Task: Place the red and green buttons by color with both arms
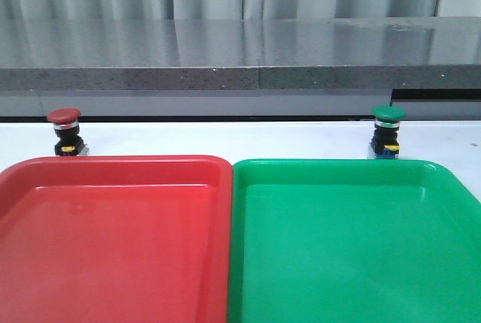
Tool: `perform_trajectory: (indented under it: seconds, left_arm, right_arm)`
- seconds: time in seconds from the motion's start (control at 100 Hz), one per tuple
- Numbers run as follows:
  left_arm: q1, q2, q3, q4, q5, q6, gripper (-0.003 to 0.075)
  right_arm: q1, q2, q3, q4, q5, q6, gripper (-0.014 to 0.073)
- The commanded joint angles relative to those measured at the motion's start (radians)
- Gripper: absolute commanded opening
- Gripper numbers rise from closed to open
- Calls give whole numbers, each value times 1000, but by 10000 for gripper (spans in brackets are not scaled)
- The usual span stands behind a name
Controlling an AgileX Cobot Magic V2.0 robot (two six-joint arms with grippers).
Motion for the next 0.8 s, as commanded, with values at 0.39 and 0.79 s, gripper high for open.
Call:
perform_trajectory:
  seconds: [0.39, 0.79]
  left_arm:
    - [-5, -28, 1, -8, -73, -12, -19]
    - [-5, 192, -359, -59, 271, -12, -19]
  right_arm:
    - [-8, -16, -13, -1, -71, -3, -67]
    - [-8, -16, -13, -1, -71, -3, -67]
